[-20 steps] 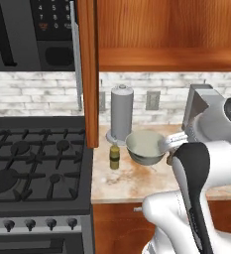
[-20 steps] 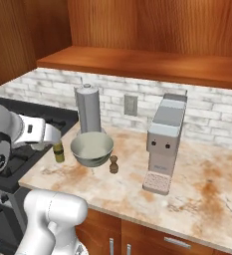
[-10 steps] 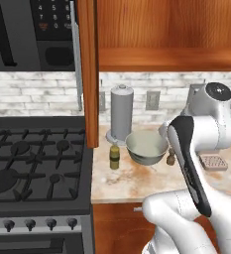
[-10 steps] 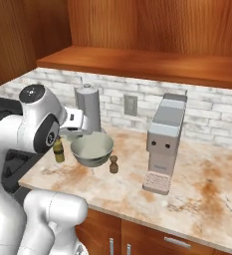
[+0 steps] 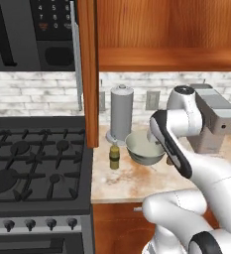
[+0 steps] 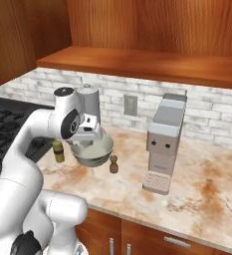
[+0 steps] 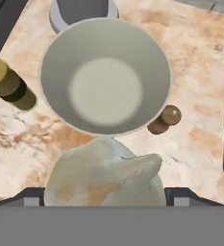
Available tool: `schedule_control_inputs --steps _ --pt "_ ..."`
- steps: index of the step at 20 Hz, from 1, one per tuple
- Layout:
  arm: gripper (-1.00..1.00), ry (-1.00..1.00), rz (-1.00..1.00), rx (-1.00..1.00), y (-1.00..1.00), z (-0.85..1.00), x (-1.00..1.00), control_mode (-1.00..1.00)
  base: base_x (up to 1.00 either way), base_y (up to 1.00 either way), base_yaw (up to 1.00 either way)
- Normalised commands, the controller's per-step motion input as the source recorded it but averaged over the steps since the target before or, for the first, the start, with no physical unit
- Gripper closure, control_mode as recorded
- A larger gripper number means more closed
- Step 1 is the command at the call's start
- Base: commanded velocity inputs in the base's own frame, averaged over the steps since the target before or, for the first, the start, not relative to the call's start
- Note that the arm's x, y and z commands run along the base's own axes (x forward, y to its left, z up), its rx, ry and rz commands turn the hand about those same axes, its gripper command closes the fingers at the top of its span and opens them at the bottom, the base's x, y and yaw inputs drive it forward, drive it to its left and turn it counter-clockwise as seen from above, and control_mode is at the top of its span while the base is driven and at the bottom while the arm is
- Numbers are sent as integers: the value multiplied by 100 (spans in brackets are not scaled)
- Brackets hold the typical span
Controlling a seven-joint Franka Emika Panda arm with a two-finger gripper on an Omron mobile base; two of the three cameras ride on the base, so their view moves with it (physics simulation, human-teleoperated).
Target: Retrieve the bottle and the shaker from the cabinet and place them next to the mixing bowl on the counter. Then add garlic from the fridge to the mixing bowl.
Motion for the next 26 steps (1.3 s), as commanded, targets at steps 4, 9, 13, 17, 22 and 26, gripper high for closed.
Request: schedule_control_inputs --steps 4,9,13,17,22,26 --pt "100 16 0 0 0 -61 73 -100 0 0 0" --pt "100 0 0 0 0 -7 63 -100 0 0 0" --pt "100 2 0 0 0 -1 66 -100 0 0 0" --pt "100 0 0 0 0 -31 38 -100 0 0 0" --pt "100 0 0 3 0 -77 29 -100 0 0 0" --pt "100 0 0 6 0 -59 18 -100 0 0 0"
